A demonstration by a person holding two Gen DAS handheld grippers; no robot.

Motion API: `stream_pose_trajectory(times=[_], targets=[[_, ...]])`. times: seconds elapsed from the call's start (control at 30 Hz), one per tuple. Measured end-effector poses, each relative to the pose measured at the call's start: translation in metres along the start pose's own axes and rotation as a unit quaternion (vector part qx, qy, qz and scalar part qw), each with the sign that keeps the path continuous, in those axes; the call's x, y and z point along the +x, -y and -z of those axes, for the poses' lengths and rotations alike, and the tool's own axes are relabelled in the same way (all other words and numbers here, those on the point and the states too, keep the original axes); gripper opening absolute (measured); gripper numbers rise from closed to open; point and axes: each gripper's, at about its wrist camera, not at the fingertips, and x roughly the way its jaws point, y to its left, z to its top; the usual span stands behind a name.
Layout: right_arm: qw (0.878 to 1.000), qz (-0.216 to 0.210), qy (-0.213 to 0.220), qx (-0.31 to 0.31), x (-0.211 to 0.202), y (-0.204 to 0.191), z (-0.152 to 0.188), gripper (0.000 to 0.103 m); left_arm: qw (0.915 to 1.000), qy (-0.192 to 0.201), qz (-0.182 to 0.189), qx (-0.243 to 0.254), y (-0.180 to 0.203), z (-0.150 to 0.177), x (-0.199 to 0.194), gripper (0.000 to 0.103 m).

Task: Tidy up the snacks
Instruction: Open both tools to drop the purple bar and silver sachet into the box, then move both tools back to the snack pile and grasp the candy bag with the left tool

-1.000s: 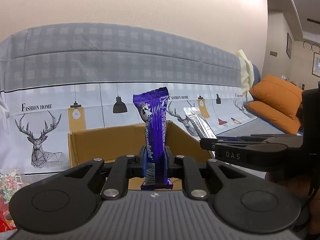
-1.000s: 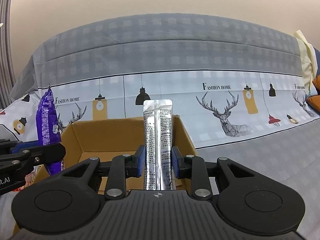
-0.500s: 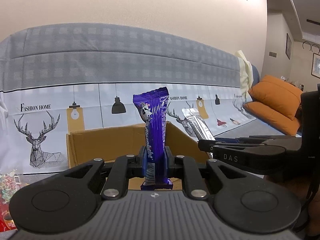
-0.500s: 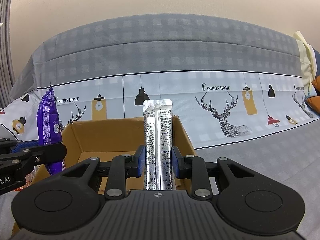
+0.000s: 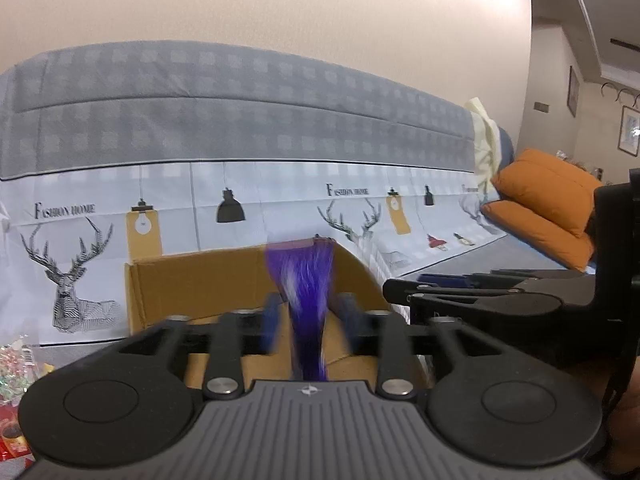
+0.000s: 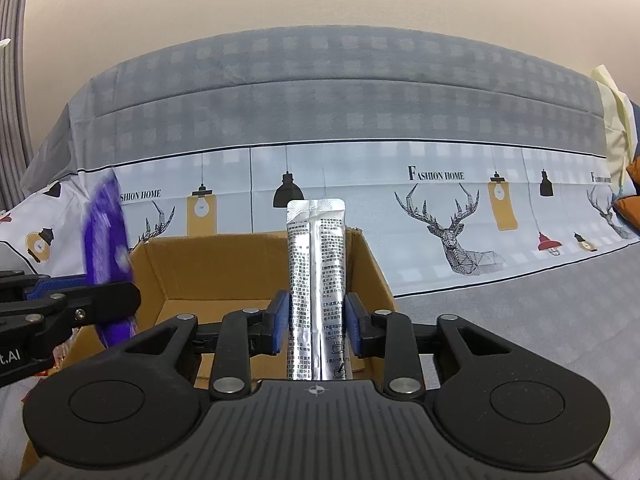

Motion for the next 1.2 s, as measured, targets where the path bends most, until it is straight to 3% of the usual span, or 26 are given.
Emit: stream_pose_trajectory(times=[0.07,0.13,0.47,0.6,0.73,0.87,1.0,1.2], targets=[[1.000,0.003,-0.001,-0.002,0.001,-0.001,0.000,0.047,1.0000,0.000,0.000,-0.001,0.000,0.000,-0.001,0.048],[1.000,0.006,0.001,-0.004,0.001,-0.001,0.000,0.050,1.0000,0.000,-0.001,-0.002,0.000,0.001,-0.001,0.048],[1.000,0.005,0.003,-0.014,0.003,-0.010,-0.002,0.050,0.9999,0.003,-0.010,-0.004,-0.009,-0.002,-0.006,0.048],[1.000,-0.003,0.008,-0.016,0.004,-0.020,-0.002,0.049,0.9997,0.000,-0.021,-0.009,-0.020,-0.002,-0.010,0.038],[1.000,-0.021,0.013,-0.018,0.004,-0.034,-0.004,0.042,0.9989,0.001,-0.042,-0.020,-0.038,-0.004,-0.019,0.025],[0.998,-0.045,0.025,-0.023,0.000,-0.055,-0.005,0.031,0.9968,-0.005,-0.073,-0.030,-0.061,-0.006,-0.033,0.021],[0.996,-0.078,0.041,-0.027,-0.008,-0.078,-0.006,0.024,0.9953,-0.016,-0.082,-0.050,-0.093,-0.011,-0.054,0.020],[0.985,-0.148,0.065,-0.052,-0.025,-0.123,-0.004,0.021,0.9925,-0.025,-0.120,-0.007,-0.140,-0.016,-0.078,0.020]])
